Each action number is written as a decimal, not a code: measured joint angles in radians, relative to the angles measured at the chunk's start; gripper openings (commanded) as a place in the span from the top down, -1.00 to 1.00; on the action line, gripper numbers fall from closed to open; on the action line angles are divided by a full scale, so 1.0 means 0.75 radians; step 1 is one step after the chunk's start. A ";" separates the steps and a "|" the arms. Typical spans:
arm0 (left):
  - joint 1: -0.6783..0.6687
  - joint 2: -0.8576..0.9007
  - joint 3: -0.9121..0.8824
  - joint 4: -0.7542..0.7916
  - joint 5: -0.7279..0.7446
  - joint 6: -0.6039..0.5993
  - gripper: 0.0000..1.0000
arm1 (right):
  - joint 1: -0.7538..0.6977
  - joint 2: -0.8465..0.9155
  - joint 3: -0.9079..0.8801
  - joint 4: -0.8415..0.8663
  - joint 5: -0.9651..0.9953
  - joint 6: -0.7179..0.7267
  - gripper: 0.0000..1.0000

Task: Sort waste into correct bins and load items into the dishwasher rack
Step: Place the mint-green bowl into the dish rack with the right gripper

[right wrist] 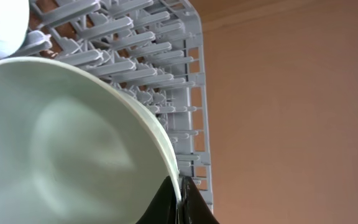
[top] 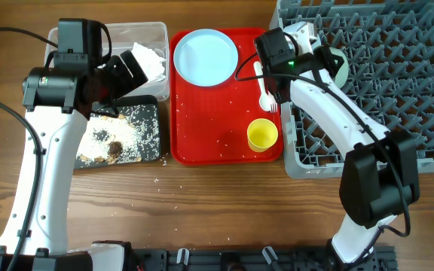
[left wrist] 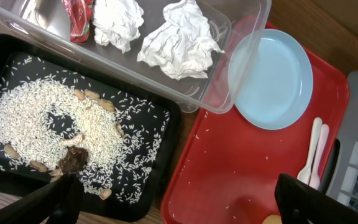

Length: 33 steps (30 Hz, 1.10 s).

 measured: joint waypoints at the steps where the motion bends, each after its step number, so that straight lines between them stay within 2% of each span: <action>1: 0.000 0.000 0.000 0.000 0.000 0.000 -1.00 | 0.000 0.000 0.001 0.002 -0.003 -0.004 0.91; 10: -0.001 0.000 0.000 0.000 0.000 0.000 -1.00 | -0.014 0.000 0.001 0.003 0.099 -0.015 0.91; 23: 0.000 0.000 0.000 0.000 0.000 0.000 -1.00 | -0.019 0.046 0.001 0.003 0.113 -0.018 0.91; 29: 0.000 0.000 0.000 0.000 0.000 0.000 -1.00 | 0.060 0.056 0.001 -0.019 0.120 -0.019 0.91; 30: -0.001 0.000 0.000 0.001 0.000 0.000 -1.00 | 0.079 0.062 0.001 -0.031 0.126 -0.019 0.88; 31: 0.000 0.000 0.000 0.000 0.000 0.000 -1.00 | 0.097 0.068 0.001 -0.040 0.130 -0.023 0.71; 33: 0.000 0.000 0.000 0.000 0.000 0.000 -1.00 | 0.115 0.073 0.001 -0.051 0.117 -0.024 0.67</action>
